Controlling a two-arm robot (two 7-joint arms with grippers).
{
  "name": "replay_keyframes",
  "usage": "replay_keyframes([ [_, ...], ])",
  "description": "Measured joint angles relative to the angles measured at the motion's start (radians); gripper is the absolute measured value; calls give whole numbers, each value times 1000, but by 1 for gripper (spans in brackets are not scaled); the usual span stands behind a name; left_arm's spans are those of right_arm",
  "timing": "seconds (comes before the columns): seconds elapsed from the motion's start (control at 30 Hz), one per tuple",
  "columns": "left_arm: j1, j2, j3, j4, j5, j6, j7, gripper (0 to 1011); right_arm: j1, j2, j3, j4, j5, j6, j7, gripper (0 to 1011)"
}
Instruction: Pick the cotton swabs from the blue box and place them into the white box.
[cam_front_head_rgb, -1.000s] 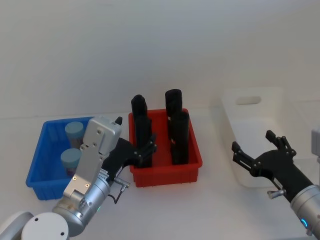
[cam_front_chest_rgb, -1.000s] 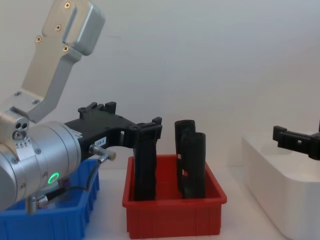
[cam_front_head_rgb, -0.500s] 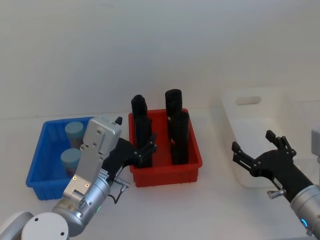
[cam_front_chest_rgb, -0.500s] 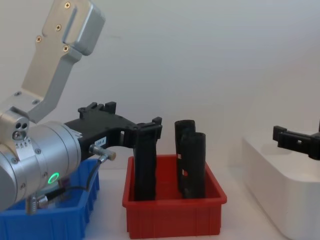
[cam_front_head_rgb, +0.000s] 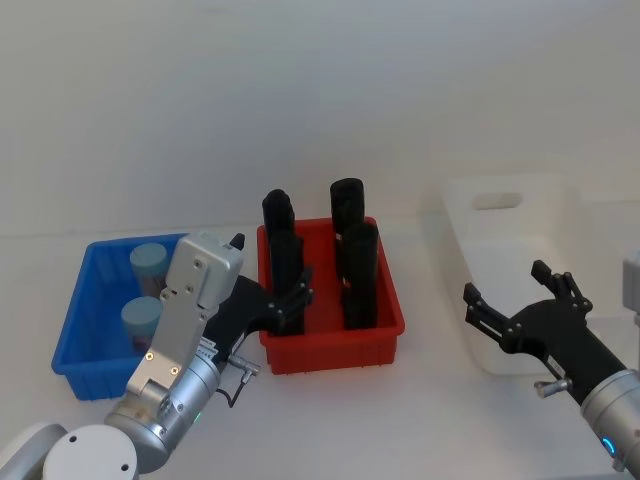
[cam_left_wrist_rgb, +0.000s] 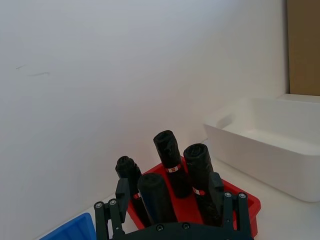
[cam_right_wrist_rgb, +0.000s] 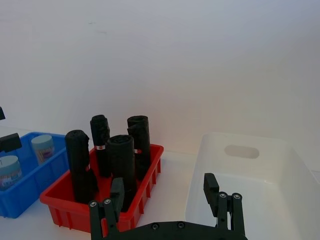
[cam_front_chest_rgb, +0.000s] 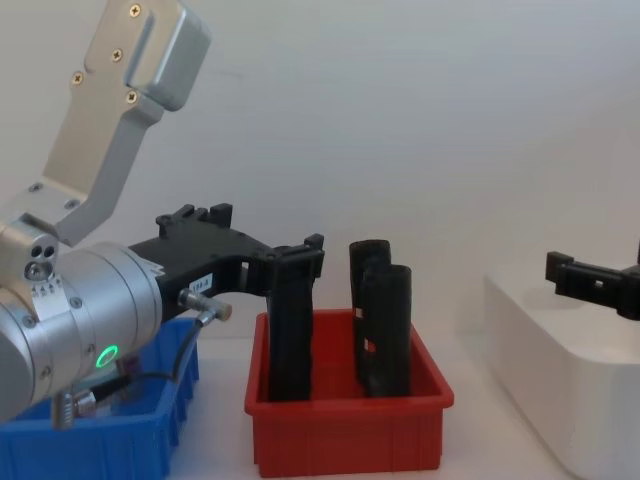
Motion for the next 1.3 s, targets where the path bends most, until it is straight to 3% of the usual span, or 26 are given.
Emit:
replay_keyframes([
  [1.3,0,0,0,0,0,0,0,1004,0,0,0,0,0,0,0,1002],
])
